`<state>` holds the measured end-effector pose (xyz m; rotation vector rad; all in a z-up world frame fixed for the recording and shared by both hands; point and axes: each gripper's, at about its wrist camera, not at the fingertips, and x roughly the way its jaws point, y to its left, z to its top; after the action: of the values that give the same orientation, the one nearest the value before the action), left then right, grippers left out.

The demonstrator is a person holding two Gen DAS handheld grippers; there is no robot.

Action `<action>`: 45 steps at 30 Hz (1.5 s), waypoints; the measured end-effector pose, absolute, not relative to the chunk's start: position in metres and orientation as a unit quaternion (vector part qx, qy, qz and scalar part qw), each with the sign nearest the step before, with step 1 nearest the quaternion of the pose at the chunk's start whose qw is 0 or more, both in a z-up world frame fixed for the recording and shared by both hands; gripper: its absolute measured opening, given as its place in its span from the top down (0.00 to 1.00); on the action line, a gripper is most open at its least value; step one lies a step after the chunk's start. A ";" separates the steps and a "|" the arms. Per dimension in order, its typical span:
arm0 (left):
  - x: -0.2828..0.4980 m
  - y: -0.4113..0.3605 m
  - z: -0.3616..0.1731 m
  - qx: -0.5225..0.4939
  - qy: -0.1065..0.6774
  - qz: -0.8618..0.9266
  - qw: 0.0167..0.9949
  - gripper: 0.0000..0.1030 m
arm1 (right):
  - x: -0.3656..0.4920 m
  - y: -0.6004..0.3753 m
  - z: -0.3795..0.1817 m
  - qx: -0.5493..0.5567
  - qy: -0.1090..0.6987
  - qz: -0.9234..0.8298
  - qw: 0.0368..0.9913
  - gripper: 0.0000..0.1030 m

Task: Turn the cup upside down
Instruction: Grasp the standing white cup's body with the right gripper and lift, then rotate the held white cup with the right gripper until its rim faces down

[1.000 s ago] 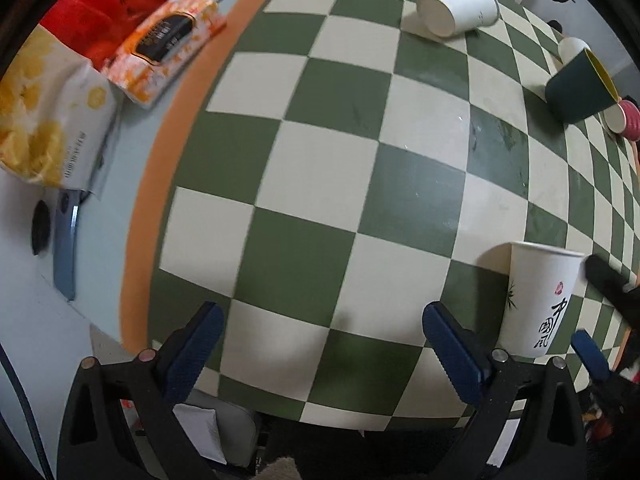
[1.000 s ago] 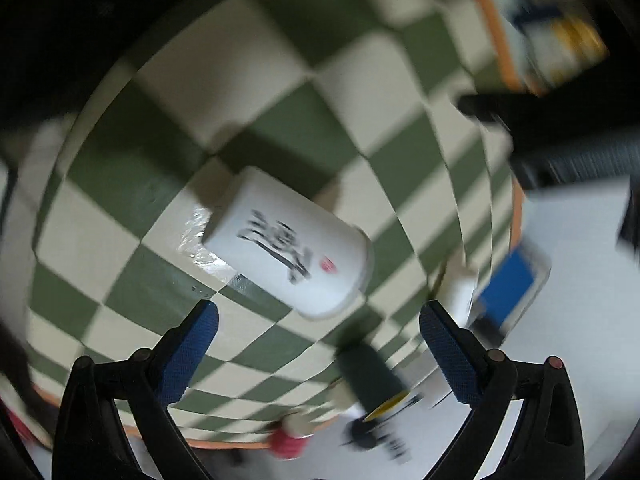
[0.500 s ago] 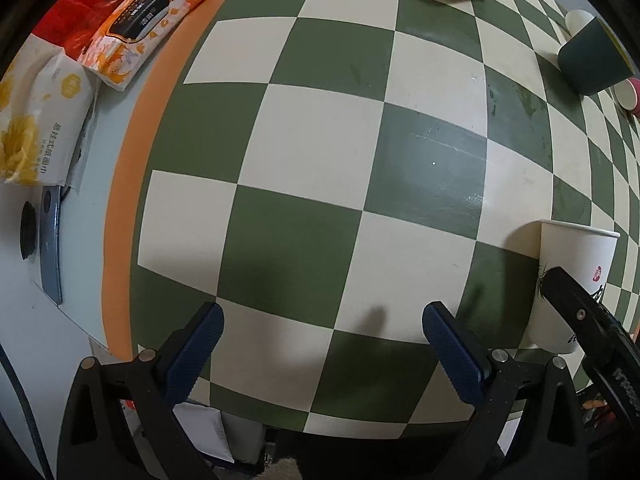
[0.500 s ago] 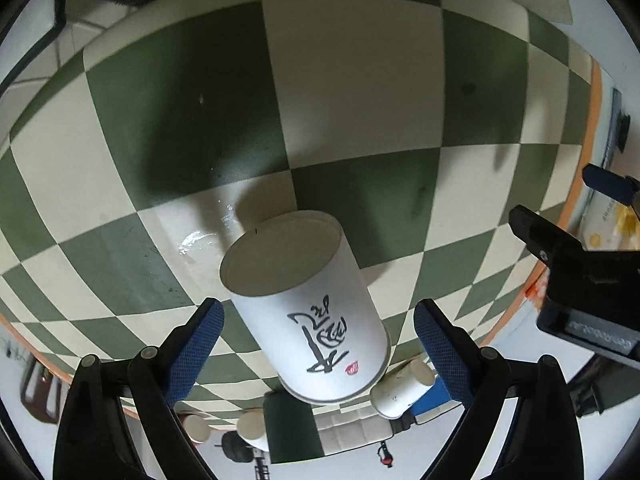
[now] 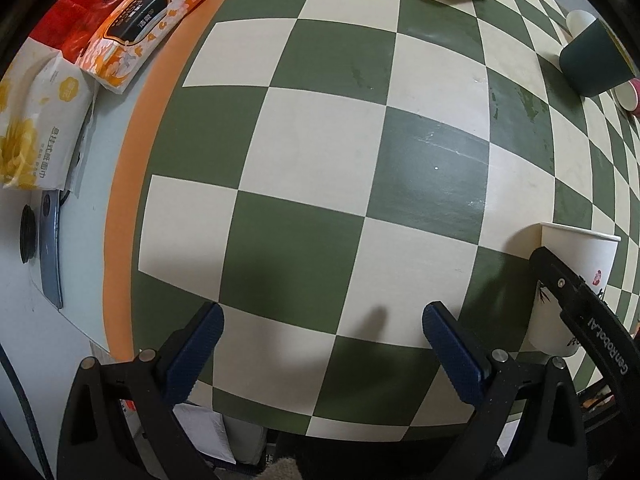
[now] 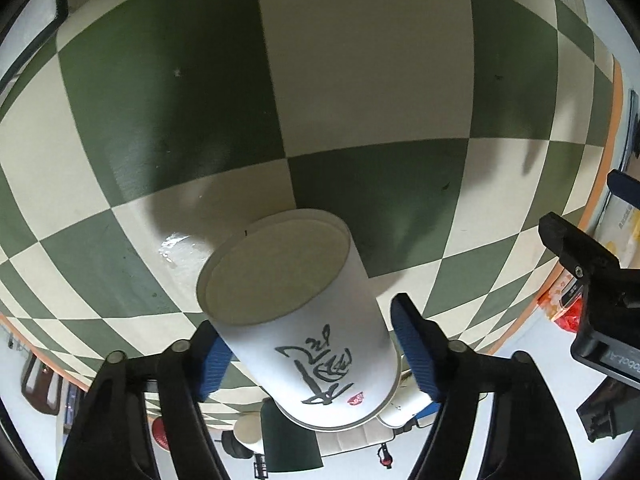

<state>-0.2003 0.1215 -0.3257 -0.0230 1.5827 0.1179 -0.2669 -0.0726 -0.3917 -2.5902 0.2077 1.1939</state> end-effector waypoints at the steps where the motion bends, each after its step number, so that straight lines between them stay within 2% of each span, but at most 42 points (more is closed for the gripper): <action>1: -0.200 0.122 -0.326 -0.010 0.711 0.053 0.702 0.01 | -0.267 -0.071 -0.391 -0.896 0.074 0.414 0.143 0.29; 10: -0.197 0.115 -0.322 -0.001 0.710 0.051 0.702 0.01 | -0.263 -0.052 -0.381 -0.879 0.122 0.423 0.181 0.31; 20: -0.186 0.110 -0.312 0.007 0.705 0.049 0.707 0.01 | -0.206 -0.018 -0.360 -0.808 0.305 0.398 0.310 0.31; 29: -0.171 0.107 -0.300 0.005 0.703 0.046 0.710 0.01 | -0.144 -0.020 -0.344 -0.653 0.526 0.352 0.416 0.31; 34: -0.165 0.101 -0.297 0.009 0.701 0.043 0.712 0.01 | -0.111 -0.037 -0.342 -0.517 0.649 0.297 0.472 0.31; 39: -0.155 0.096 -0.294 0.018 0.699 0.036 0.714 0.01 | -0.076 -0.049 -0.341 -0.404 0.718 0.256 0.506 0.31; 45: -0.141 0.080 -0.297 0.024 0.699 0.031 0.714 0.01 | -0.047 -0.064 -0.346 -0.328 0.763 0.212 0.516 0.31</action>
<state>-0.1413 0.0804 -0.2973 0.0543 1.5482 0.0694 -0.0472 -0.0642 -0.3463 -0.7872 1.8317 0.5083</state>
